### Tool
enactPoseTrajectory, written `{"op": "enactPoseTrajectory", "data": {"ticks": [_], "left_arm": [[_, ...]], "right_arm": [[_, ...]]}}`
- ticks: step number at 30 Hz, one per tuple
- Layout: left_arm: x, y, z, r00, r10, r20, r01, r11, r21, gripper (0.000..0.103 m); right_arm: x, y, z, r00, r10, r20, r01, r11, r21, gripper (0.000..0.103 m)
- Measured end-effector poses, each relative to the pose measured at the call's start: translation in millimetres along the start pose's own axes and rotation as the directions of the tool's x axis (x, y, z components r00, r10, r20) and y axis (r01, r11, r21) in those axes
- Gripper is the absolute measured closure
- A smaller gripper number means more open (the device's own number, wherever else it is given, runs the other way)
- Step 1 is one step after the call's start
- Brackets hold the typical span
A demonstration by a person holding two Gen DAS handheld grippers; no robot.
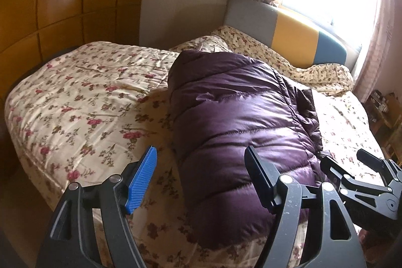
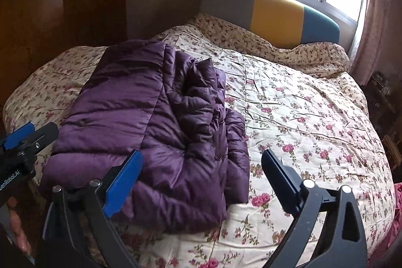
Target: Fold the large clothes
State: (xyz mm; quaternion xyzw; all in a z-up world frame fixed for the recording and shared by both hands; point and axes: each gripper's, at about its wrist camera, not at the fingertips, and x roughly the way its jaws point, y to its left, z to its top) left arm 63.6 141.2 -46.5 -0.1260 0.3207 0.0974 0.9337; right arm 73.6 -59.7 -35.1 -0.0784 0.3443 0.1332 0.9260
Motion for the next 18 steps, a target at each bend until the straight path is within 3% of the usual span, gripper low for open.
{"op": "enactPoseTrajectory", "data": {"ticks": [3, 8, 12, 18], "left_arm": [[-7.6, 2.1, -4.7, 1.000, 0.005, 0.000, -0.005, 1.000, -0.023, 0.024], [-23.4, 4.0, -13.2, 0.999, 0.034, 0.012, -0.033, 0.998, -0.051, 0.022], [-36.8, 5.7, -22.2, 0.998, 0.060, 0.027, -0.058, 0.996, -0.062, 0.011], [-44.5, 7.5, -39.3, 0.996, 0.094, 0.003, -0.094, 0.994, -0.054, 0.007]], "right_arm": [[-8.7, 3.0, -5.6, 1.000, -0.005, -0.014, 0.005, 1.000, 0.009, 0.004], [-19.3, -1.4, -14.3, 1.000, -0.012, -0.024, 0.012, 1.000, 0.025, 0.003], [-27.3, -0.1, -22.0, 0.999, -0.008, -0.032, 0.008, 1.000, 0.022, 0.003], [-30.5, 3.4, -32.1, 0.999, 0.013, -0.048, -0.013, 1.000, 0.001, 0.003]]}}
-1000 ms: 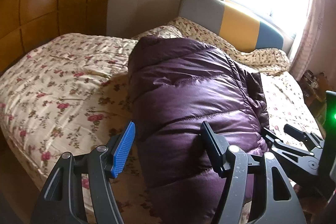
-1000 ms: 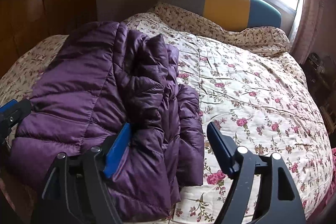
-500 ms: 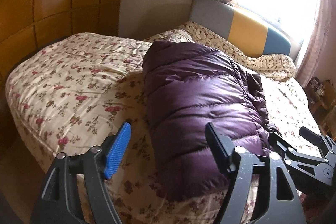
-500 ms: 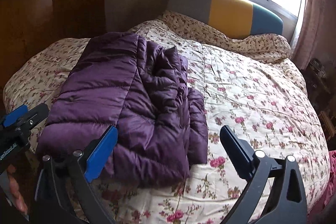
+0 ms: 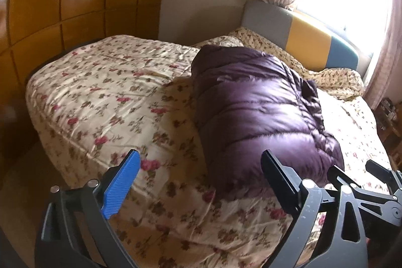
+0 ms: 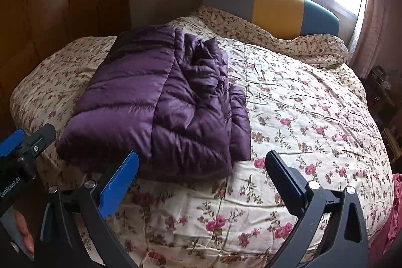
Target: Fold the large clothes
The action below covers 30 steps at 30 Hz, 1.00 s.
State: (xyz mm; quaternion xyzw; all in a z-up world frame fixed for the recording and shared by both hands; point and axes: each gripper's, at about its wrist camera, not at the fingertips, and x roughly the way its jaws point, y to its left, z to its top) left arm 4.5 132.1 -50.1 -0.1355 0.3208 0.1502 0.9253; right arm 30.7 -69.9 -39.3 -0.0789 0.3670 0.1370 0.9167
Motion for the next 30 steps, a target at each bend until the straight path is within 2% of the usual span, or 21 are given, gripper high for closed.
{"op": "enactPoseTrajectory", "data": {"ticks": [2, 17, 25, 30], "left_arm": [[-0.9, 0.3, -3.8, 1.000, 0.006, -0.010, -0.006, 1.000, -0.001, 0.004], [-7.5, -15.2, -7.5, 0.999, 0.034, -0.003, -0.034, 0.998, 0.048, 0.004], [-9.6, -21.2, -5.5, 1.000, 0.027, 0.002, -0.027, 0.997, 0.071, 0.004], [-9.8, -23.7, -5.8, 1.000, 0.016, -0.005, -0.016, 0.997, 0.070, 0.004]], "right_arm": [[-1.5, -0.9, -3.5, 1.000, 0.000, 0.001, 0.000, 1.000, 0.001, 0.003], [-8.4, 1.0, -10.1, 1.000, -0.016, 0.023, 0.017, 0.999, -0.035, 0.003], [-11.7, 1.1, -5.0, 0.998, -0.032, 0.054, 0.035, 0.998, -0.047, 0.003], [-8.3, -0.9, -6.3, 0.999, -0.035, 0.040, 0.036, 0.998, -0.044, 0.003]]}}
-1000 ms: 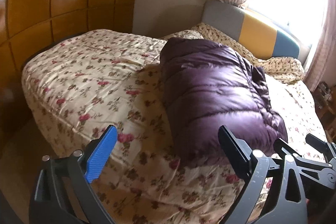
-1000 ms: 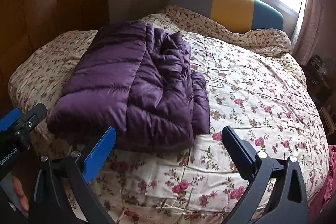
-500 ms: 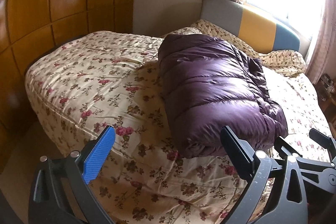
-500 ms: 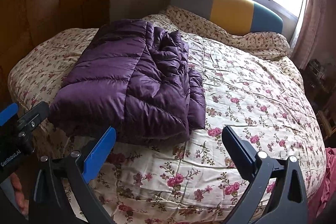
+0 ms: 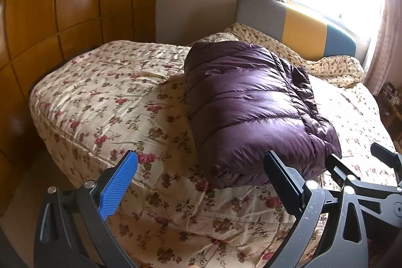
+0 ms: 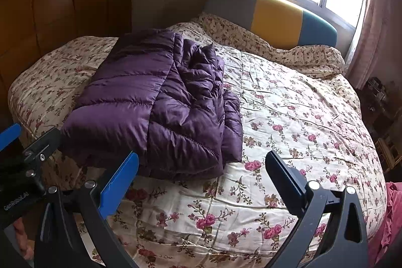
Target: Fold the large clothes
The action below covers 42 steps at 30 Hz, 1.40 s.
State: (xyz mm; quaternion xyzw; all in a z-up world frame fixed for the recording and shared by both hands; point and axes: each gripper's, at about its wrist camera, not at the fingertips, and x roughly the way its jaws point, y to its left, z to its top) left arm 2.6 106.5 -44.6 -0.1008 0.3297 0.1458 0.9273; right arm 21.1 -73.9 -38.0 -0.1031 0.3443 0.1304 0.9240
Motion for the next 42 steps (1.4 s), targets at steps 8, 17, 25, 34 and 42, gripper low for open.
{"op": "enactPoseTrajectory", "data": {"ticks": [8, 17, 25, 34, 42], "left_arm": [[-0.5, -9.2, 0.8, 1.000, -0.024, 0.005, 0.024, 0.999, 0.026, 0.004], [-1.4, -19.1, 0.8, 1.000, -0.013, 0.008, 0.013, 0.998, 0.061, 0.004], [-2.9, -28.8, 0.4, 1.000, -0.017, 0.011, 0.016, 0.995, 0.096, 0.004], [-4.2, -34.0, 0.3, 1.000, -0.018, 0.015, 0.016, 0.994, 0.109, 0.004], [-3.6, -34.3, 1.6, 1.000, -0.013, 0.013, 0.012, 0.994, 0.105, 0.004]], "right_arm": [[2.1, -14.7, -4.5, 1.000, -0.012, -0.017, 0.012, 0.999, 0.045, 0.003], [2.9, -22.2, -8.0, 1.000, -0.014, -0.022, 0.016, 0.998, 0.067, 0.003], [3.8, -24.5, -9.3, 1.000, -0.012, -0.026, 0.014, 0.997, 0.072, 0.003], [7.5, -24.6, -9.5, 0.999, -0.012, -0.036, 0.015, 0.997, 0.072, 0.003], [9.5, -25.3, -10.5, 0.999, -0.010, -0.042, 0.013, 0.997, 0.074, 0.003]]}}
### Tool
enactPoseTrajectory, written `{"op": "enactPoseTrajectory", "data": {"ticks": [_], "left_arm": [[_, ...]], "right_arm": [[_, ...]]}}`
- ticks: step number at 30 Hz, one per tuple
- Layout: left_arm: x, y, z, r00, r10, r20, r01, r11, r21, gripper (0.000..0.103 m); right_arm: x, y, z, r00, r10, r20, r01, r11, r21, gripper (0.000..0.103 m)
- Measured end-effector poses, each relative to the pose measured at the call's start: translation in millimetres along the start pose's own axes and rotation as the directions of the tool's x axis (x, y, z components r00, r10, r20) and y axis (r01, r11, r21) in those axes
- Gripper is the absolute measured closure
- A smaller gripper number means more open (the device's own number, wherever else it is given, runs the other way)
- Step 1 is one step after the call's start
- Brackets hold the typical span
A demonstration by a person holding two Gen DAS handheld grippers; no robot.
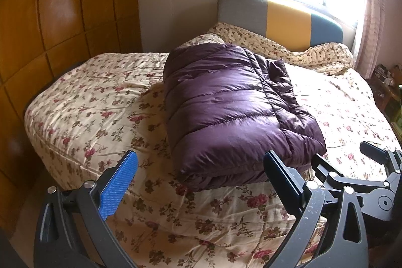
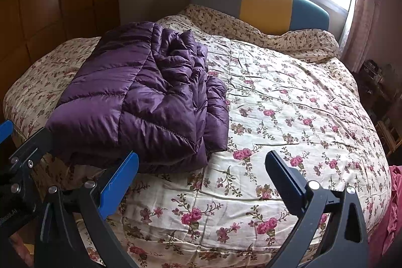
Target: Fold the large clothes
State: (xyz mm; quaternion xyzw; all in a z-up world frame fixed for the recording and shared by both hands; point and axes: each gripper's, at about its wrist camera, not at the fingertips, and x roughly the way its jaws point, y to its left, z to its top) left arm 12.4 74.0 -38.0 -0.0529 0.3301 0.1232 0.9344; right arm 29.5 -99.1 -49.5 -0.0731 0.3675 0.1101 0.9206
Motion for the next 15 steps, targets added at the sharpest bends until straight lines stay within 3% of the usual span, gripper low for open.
{"op": "enactPoseTrajectory", "data": {"ticks": [15], "left_arm": [[4.1, 5.7, -1.4, 1.000, 0.005, -0.021, -0.005, 0.999, -0.032, 0.004]], "right_arm": [[5.8, 1.9, -0.3, 1.000, 0.002, -0.009, -0.002, 1.000, 0.002, 0.002]]}}
